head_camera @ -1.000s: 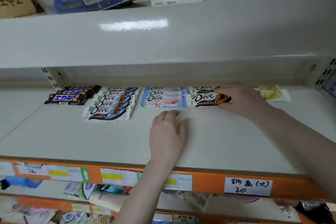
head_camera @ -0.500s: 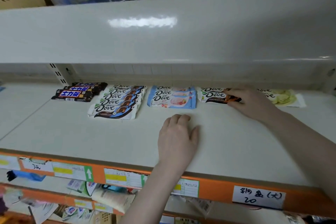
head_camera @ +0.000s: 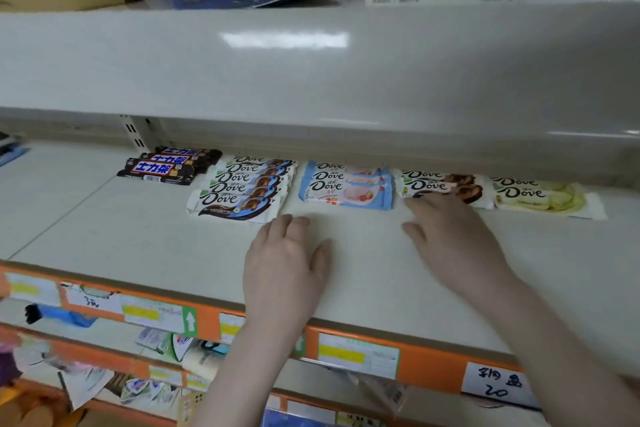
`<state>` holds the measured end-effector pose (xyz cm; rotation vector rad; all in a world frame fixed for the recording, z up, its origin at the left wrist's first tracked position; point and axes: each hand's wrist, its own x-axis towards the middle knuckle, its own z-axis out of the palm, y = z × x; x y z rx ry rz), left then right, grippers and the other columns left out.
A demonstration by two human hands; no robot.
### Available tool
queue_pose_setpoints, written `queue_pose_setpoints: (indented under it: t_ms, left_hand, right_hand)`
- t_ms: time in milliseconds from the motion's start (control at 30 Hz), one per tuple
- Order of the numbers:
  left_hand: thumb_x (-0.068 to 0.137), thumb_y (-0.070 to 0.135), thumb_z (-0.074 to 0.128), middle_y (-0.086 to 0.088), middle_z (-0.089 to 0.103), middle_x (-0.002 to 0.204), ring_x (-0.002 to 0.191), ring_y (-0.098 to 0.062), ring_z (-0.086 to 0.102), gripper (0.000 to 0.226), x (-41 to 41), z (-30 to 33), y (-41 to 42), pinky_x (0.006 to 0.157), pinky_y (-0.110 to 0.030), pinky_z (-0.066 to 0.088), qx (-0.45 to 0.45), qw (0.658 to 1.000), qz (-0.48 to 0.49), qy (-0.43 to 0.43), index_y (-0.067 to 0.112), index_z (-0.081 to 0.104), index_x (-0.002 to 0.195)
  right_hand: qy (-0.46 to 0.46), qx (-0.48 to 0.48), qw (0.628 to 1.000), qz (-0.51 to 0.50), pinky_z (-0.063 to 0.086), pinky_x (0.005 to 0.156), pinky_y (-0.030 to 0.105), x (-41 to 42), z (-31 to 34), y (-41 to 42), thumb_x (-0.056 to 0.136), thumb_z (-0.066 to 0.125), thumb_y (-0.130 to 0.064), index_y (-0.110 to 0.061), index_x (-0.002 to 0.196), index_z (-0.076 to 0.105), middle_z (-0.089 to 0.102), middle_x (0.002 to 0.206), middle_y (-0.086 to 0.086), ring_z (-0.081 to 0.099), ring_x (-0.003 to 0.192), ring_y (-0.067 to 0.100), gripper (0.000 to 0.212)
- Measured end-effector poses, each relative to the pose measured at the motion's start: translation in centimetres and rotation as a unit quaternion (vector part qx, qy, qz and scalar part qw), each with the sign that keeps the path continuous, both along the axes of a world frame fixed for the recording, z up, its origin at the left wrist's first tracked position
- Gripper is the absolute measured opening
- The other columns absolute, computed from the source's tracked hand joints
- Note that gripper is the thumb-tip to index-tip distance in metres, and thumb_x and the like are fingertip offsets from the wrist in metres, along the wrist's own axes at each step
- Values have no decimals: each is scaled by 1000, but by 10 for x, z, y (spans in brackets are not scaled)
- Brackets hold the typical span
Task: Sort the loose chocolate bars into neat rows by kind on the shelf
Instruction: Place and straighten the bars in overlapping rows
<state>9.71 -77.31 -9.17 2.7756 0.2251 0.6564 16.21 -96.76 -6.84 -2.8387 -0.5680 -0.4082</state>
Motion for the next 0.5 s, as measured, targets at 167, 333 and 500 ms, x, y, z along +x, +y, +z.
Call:
queue_pose_setpoints:
  t_ms: [167, 333, 500]
  left_hand:
    - [72, 35, 53, -13, 68, 96, 86, -35, 64, 41, -28, 2, 72, 72, -40, 53, -8, 999, 33, -10, 8, 67, 99]
    - [67, 31, 64, -16, 68, 94, 83, -37, 65, 40, -75, -2, 198, 70, -41, 54, 13, 997, 75, -26, 6, 68, 97]
    - [72, 29, 60, -21, 66, 104, 95, -41, 61, 42, -123, 6, 334, 79, -46, 51, 19, 991, 132, -11, 3, 66, 104]
  right_hand:
    - [8, 11, 1000, -9, 49, 78, 41, -50, -17, 100, 78, 66, -21, -8, 103, 64, 66, 97, 14, 60, 90, 35, 28]
    - [31, 37, 999, 7, 31, 102, 37, -84, -18, 226, 91, 46, -35, -15, 131, 45, 50, 129, 9, 40, 123, 28, 45]
    - [56, 61, 995, 50, 23, 108, 32, -106, -11, 355, 93, 39, -42, -19, 137, 36, 40, 139, 5, 30, 131, 21, 49]
